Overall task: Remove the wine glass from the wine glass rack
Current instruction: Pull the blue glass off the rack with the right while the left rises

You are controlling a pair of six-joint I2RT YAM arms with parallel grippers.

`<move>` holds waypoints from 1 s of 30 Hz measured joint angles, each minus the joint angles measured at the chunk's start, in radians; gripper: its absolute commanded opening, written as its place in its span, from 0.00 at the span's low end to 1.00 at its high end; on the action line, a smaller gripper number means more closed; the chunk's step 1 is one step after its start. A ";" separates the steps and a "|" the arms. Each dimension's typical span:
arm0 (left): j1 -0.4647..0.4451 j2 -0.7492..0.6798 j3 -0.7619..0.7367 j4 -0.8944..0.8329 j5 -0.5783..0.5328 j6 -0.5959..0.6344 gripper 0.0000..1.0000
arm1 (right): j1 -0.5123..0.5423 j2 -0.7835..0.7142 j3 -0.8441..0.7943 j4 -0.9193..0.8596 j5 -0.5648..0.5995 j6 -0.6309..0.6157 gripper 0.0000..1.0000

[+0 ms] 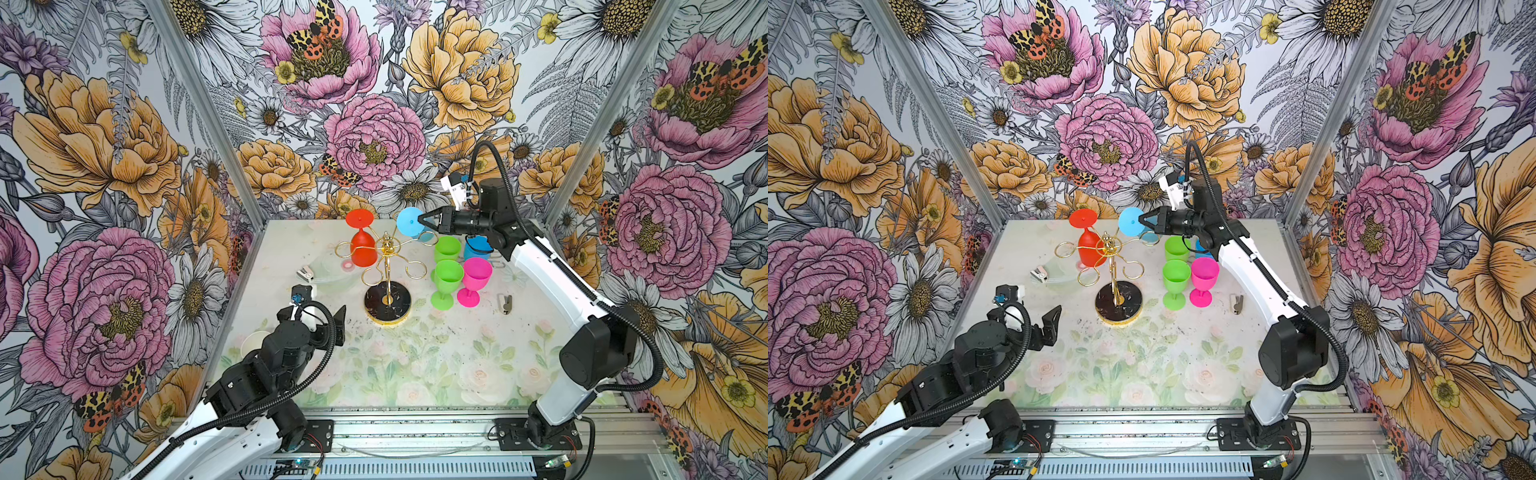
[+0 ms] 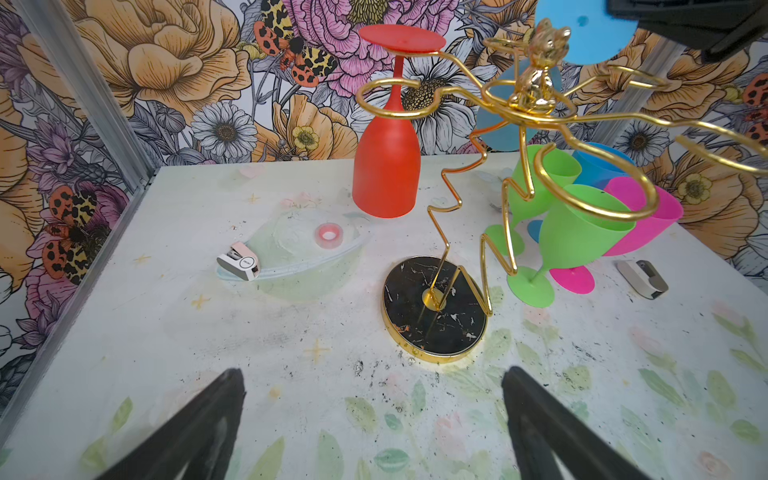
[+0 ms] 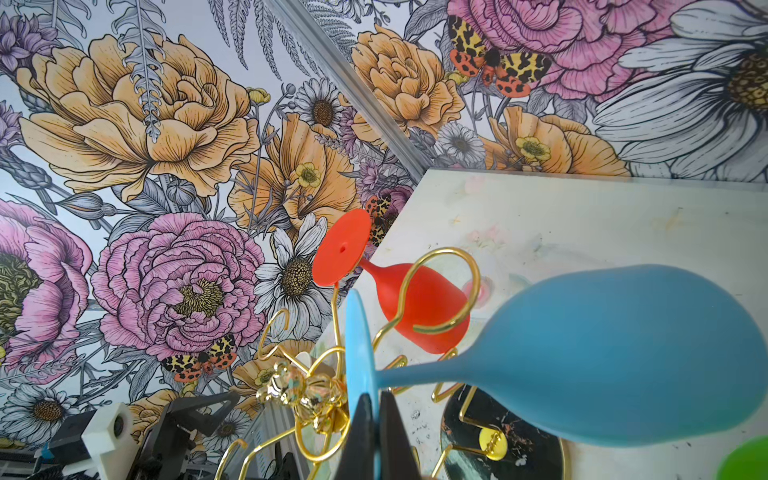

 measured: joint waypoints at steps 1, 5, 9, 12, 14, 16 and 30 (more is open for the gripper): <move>0.000 0.000 0.000 0.000 0.002 0.000 0.98 | -0.004 -0.003 -0.002 0.000 0.001 0.000 0.00; 0.000 0.001 0.000 0.000 0.011 0.000 0.98 | -0.017 -0.019 -0.013 0.000 0.014 -0.003 0.00; 0.000 0.011 0.000 0.000 0.024 0.000 0.98 | -0.033 -0.053 -0.029 0.000 0.030 -0.015 0.00; 0.000 0.019 0.000 0.001 0.039 0.001 0.98 | -0.048 -0.101 -0.048 0.000 0.047 -0.029 0.00; 0.001 0.024 0.000 0.002 0.053 0.001 0.98 | -0.056 -0.146 -0.068 0.000 0.063 -0.034 0.00; 0.002 0.030 0.000 0.005 0.076 0.002 0.98 | -0.062 -0.204 -0.098 0.000 0.089 -0.038 0.00; 0.015 0.043 -0.006 0.092 0.299 0.029 0.95 | -0.038 -0.633 -0.352 -0.061 0.237 -0.051 0.00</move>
